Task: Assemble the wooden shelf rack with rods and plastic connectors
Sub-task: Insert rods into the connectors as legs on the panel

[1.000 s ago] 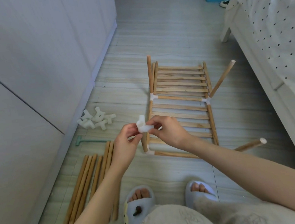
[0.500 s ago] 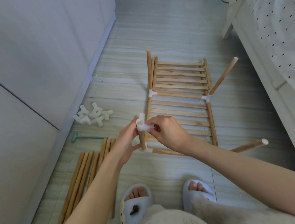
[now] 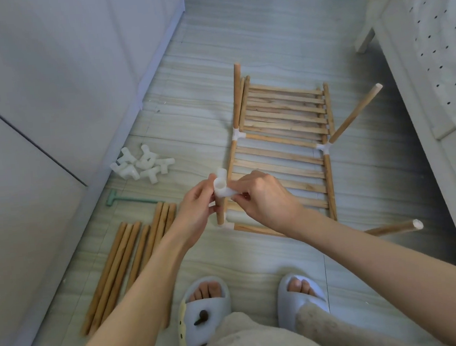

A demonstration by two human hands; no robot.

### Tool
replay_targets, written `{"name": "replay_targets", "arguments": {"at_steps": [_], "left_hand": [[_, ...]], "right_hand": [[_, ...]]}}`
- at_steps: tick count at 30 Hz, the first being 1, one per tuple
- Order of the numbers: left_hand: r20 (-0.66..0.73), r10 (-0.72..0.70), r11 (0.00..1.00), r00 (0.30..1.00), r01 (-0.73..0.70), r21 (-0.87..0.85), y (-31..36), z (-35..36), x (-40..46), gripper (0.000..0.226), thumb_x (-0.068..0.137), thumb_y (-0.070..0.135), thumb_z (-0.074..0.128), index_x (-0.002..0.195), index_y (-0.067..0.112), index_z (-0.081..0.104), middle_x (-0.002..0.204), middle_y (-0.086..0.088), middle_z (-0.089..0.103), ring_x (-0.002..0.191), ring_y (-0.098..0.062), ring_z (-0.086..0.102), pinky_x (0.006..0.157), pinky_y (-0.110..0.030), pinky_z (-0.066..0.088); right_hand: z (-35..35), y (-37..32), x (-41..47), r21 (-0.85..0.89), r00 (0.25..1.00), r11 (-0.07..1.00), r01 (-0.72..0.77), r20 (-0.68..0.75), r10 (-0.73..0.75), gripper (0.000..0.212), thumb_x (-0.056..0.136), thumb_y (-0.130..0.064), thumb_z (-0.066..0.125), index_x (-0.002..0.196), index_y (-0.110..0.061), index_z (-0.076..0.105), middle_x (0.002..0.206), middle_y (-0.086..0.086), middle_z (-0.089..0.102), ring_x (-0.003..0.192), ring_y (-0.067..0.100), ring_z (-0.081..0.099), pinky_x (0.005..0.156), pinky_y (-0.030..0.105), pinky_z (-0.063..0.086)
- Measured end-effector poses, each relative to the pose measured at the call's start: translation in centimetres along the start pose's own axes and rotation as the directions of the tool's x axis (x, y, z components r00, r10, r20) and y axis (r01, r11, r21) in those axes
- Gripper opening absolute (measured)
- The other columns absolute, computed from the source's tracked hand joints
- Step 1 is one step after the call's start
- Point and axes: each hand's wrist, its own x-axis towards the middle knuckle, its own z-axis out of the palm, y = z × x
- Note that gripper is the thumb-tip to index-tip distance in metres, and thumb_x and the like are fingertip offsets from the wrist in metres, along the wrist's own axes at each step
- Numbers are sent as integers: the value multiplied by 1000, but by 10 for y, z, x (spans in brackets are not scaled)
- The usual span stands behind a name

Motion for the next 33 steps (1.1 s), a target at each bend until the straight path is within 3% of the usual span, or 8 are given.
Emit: {"name": "replay_targets", "arguments": {"at_steps": [4,7,11,14,17,24,29,33], "left_hand": [[-8,29,994,1000,-30,-102,-14,-6,-9,28,97,32,46,97,21,71,109,-12,67,110,-27,60,86,-34,50],[96,74,993,993,-64,-103,-21,-15,-14,27,93,25,52,115,15,63,113,-12,65,114,-28,57,98,-39,45],[94,169,950,981,-188,249,-18,-11,-13,19,92,5,55,93,21,64,88,-2,69,94,-28,62,89,-38,49],[7,198,904,980,-185,385,-15,-6,-11,16,88,5,59,80,19,63,81,-10,70,86,-22,64,85,-38,47],[-9,195,894,981,-174,414,-16,-10,-8,7,85,3,60,83,7,67,79,-16,68,84,-30,62,80,-40,47],[-19,209,885,978,-181,429,-19,-8,-8,12,83,3,63,73,8,67,73,-22,65,73,-31,60,72,-39,46],[-20,220,876,975,-189,443,-20,-7,-16,12,85,4,61,75,3,67,71,-21,66,76,-38,60,73,-43,46],[-44,230,869,972,-184,460,-14,-3,-16,8,86,6,61,82,4,67,76,-22,65,80,-38,59,75,-43,46]], "right_hand": [[-2,3,4,-22,998,998,-59,4,59,30,91,-28,58,117,-16,65,102,7,67,98,24,53,86,29,40],[-5,1,11,-13,999,999,-35,-41,35,39,87,-32,63,121,-12,61,110,10,60,106,25,51,90,27,38],[-5,-6,19,-8,1000,1000,1,8,-1,34,89,-29,61,120,-15,62,98,2,50,95,20,53,76,22,37],[-4,-7,24,-67,999,997,30,40,-27,27,90,-28,59,111,-13,63,88,-5,47,84,19,54,67,22,32],[-5,-5,28,-28,997,998,56,64,-54,23,88,-26,61,104,-10,63,79,-8,44,72,14,46,63,23,32],[0,-1,24,56,995,998,28,95,-33,18,83,-20,66,79,-20,48,59,-16,37,55,2,38,59,25,31],[5,-6,17,38,993,998,52,101,-56,14,86,-21,64,90,-8,58,61,-14,34,63,17,40,61,30,38],[6,-5,13,44,999,998,45,12,-45,23,89,-19,61,106,-4,61,76,-9,37,70,13,38,64,22,29]]}}
